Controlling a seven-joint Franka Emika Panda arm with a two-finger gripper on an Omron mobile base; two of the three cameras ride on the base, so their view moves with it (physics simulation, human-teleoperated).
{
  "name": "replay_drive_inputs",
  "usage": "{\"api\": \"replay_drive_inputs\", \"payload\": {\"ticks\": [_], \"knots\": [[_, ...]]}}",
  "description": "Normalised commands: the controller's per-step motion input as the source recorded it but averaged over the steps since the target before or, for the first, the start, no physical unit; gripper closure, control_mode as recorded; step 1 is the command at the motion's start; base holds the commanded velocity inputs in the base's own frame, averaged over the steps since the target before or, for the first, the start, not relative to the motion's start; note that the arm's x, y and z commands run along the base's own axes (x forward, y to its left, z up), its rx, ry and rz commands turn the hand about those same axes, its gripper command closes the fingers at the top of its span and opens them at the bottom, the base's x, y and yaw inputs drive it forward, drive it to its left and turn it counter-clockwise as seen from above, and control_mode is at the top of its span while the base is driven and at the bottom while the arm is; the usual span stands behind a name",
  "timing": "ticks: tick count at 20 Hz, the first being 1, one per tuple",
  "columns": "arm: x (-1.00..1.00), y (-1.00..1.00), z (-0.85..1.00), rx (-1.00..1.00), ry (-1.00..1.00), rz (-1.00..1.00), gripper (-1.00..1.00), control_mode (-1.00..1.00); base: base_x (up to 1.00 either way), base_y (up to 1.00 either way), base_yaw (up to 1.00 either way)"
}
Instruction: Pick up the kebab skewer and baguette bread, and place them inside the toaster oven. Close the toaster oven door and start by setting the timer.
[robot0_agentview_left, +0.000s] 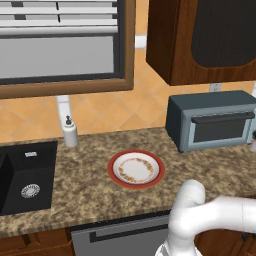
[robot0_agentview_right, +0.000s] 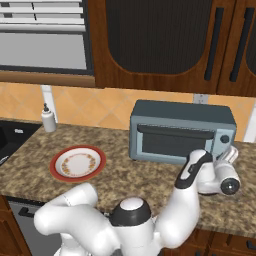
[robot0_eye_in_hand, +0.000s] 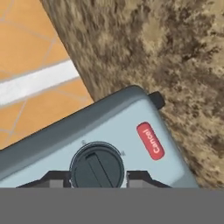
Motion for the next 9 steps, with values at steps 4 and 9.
{"api": "replay_drive_inputs", "payload": {"ticks": [4, 9], "knots": [[0.00, 0.23, 0.03, 0.52, 0.09, -0.13, 1.00, -1.00, 0.00, 0.00, 0.00], [0.00, 0.29, 0.02, 0.55, 0.05, -0.11, 1.00, -1.00, 0.00, 0.00, 0.00]]}}
